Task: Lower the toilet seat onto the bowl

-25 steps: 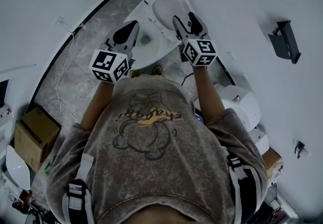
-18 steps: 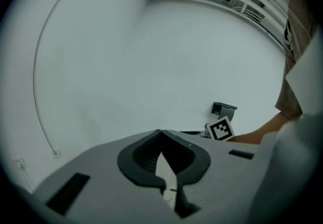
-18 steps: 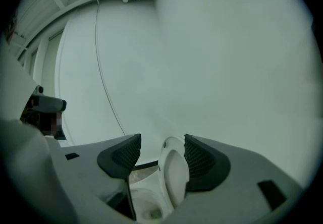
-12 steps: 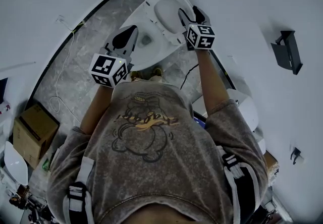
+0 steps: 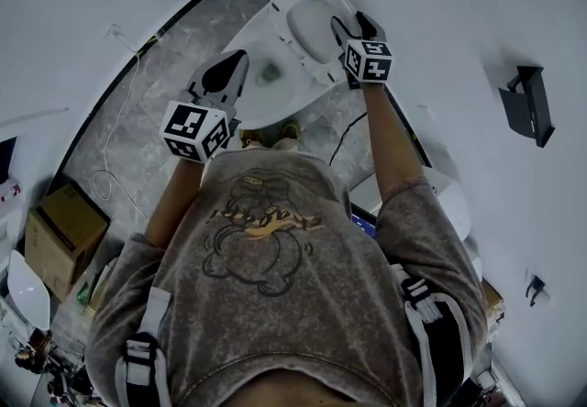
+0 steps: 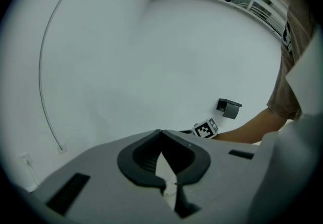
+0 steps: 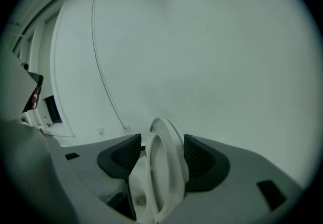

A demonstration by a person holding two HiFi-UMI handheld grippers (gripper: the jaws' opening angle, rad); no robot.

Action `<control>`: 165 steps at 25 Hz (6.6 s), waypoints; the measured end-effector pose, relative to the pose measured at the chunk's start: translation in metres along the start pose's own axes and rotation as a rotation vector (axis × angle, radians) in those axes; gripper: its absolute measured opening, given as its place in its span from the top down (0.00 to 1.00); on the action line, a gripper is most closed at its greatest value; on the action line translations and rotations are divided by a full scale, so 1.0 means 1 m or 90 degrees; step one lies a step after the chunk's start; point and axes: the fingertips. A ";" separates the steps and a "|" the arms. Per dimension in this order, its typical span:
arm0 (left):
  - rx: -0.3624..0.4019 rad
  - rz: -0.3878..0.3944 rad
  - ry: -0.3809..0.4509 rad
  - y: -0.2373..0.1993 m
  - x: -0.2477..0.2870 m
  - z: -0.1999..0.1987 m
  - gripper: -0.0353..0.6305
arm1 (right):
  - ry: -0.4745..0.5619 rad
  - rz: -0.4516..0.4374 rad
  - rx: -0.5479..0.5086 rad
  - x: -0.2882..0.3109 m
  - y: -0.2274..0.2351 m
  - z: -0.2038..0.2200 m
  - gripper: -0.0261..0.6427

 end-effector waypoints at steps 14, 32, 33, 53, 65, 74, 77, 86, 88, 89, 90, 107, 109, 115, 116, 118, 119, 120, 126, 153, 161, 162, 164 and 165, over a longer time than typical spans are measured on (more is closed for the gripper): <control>-0.021 0.000 0.002 -0.005 -0.004 0.003 0.93 | -0.022 -0.002 -0.012 -0.002 -0.012 0.007 0.57; -0.049 -0.033 0.024 -0.026 -0.043 0.010 0.93 | -0.080 -0.094 -0.088 -0.015 -0.100 0.025 0.82; -0.050 -0.036 0.025 -0.026 -0.046 0.011 0.93 | -0.090 -0.104 -0.089 -0.015 -0.108 0.030 0.83; -0.124 -0.159 0.020 -0.072 -0.122 0.070 0.93 | -0.219 -0.301 -0.113 0.011 -0.273 0.127 0.72; -0.176 -0.207 -0.006 -0.095 -0.150 0.127 0.93 | -0.298 -0.364 -0.088 0.035 -0.328 0.188 0.67; -0.203 -0.236 -0.021 -0.124 -0.158 0.176 0.93 | -0.344 -0.383 -0.126 0.064 -0.366 0.246 0.64; -0.222 -0.244 -0.032 -0.130 -0.166 0.197 0.93 | -0.368 -0.391 -0.141 0.072 -0.379 0.269 0.64; -0.243 -0.242 -0.054 -0.148 -0.164 0.250 0.93 | -0.433 -0.433 -0.174 0.099 -0.403 0.331 0.62; -0.247 -0.244 -0.056 -0.152 -0.162 0.259 0.93 | -0.442 -0.436 -0.179 0.105 -0.406 0.344 0.62; -0.248 -0.245 -0.057 -0.155 -0.161 0.264 0.93 | -0.444 -0.434 -0.183 0.109 -0.407 0.351 0.61; -0.250 -0.247 -0.057 -0.157 -0.161 0.268 0.93 | -0.445 -0.430 -0.189 0.112 -0.408 0.357 0.61; -0.288 -0.268 -0.086 -0.177 -0.167 0.343 0.93 | -0.497 -0.340 -0.281 0.161 -0.407 0.451 0.61; -0.289 -0.269 -0.086 -0.178 -0.168 0.346 0.93 | -0.505 -0.335 -0.281 0.165 -0.406 0.458 0.61; -0.289 -0.266 -0.084 -0.176 -0.168 0.349 0.93 | -0.512 -0.329 -0.276 0.171 -0.404 0.466 0.61; -0.290 -0.266 -0.084 -0.176 -0.168 0.348 0.93 | -0.509 -0.328 -0.274 0.170 -0.405 0.465 0.61; -0.289 -0.266 -0.083 -0.176 -0.168 0.345 0.93 | -0.500 -0.326 -0.266 0.168 -0.407 0.458 0.61; -0.288 -0.267 -0.082 -0.176 -0.168 0.342 0.93 | -0.495 -0.324 -0.262 0.167 -0.407 0.452 0.61; -0.286 -0.268 -0.079 -0.176 -0.168 0.337 0.93 | -0.489 -0.323 -0.260 0.167 -0.408 0.445 0.61; -0.271 -0.264 -0.074 -0.162 -0.180 0.295 0.93 | -0.422 -0.326 -0.214 0.142 -0.408 0.366 0.61; -0.117 -0.172 0.063 -0.027 -0.171 0.036 0.93 | 0.114 -0.346 -0.038 -0.158 -0.295 -0.046 0.70; -0.067 -0.204 0.075 -0.014 -0.156 0.039 0.93 | 0.192 -0.272 -0.035 -0.176 -0.247 -0.046 0.92; -0.059 -0.207 0.077 -0.014 -0.155 0.039 0.93 | 0.193 -0.266 -0.035 -0.175 -0.244 -0.044 0.92; -0.045 -0.212 0.080 -0.016 -0.154 0.043 0.93 | 0.189 -0.253 -0.040 -0.171 -0.238 -0.038 0.92; -0.041 -0.215 0.082 -0.017 -0.153 0.045 0.93 | 0.186 -0.248 -0.042 -0.168 -0.235 -0.035 0.92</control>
Point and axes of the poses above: the fingertips, and each gripper's own axes: x forward along the fingers, y to its right, z out of its underside, and after that the axes turned 4 degrees about -z, right-handed
